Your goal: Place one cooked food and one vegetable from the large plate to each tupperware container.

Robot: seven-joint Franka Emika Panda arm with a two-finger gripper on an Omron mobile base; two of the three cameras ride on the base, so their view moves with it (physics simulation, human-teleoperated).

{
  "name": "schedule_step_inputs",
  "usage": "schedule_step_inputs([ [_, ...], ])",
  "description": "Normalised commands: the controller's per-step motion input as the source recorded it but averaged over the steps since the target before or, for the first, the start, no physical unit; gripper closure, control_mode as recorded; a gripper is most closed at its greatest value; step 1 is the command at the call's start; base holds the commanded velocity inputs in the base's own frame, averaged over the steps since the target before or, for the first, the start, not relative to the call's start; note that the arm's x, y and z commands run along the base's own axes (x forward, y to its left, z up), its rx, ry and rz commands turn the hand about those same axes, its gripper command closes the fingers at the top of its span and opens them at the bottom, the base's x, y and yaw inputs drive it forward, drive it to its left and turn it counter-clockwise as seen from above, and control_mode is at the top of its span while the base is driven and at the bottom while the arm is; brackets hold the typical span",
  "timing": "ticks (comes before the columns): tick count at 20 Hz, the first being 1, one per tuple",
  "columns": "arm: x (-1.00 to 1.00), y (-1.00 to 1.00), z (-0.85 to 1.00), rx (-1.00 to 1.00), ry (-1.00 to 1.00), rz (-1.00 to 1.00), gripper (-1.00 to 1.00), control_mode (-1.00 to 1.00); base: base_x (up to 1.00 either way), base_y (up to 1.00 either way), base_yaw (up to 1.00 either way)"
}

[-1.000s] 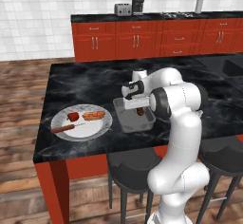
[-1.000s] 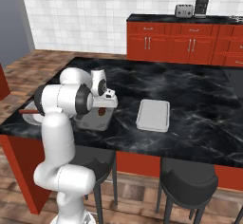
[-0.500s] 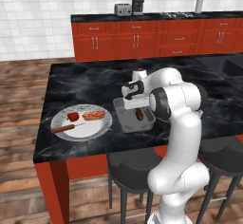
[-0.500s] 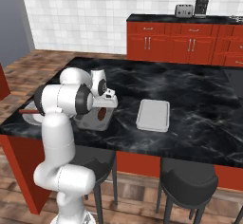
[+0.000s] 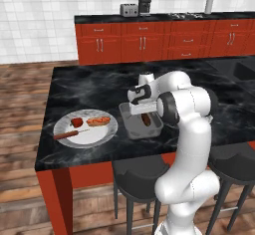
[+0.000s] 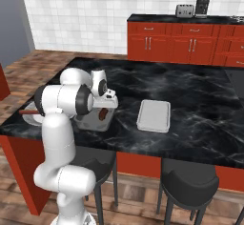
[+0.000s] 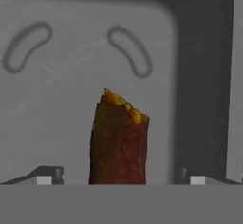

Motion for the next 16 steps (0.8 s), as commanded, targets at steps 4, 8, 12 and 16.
schedule_step_inputs([
  [4,-0.02,0.01,0.12,0.0,0.0,0.0,-1.0,-1.0,0.0,0.0,0.0],
  [8,0.0,0.15,0.8,-0.02,-0.02,0.0,-1.0,-1.0,0.0,0.0,0.0],
  [12,-0.1,0.08,0.72,0.0,-0.01,-0.01,-1.0,-1.0,0.0,0.0,0.0],
  [16,-0.21,0.24,0.59,0.0,0.0,0.0,-1.0,-1.0,0.0,0.0,0.0],
])
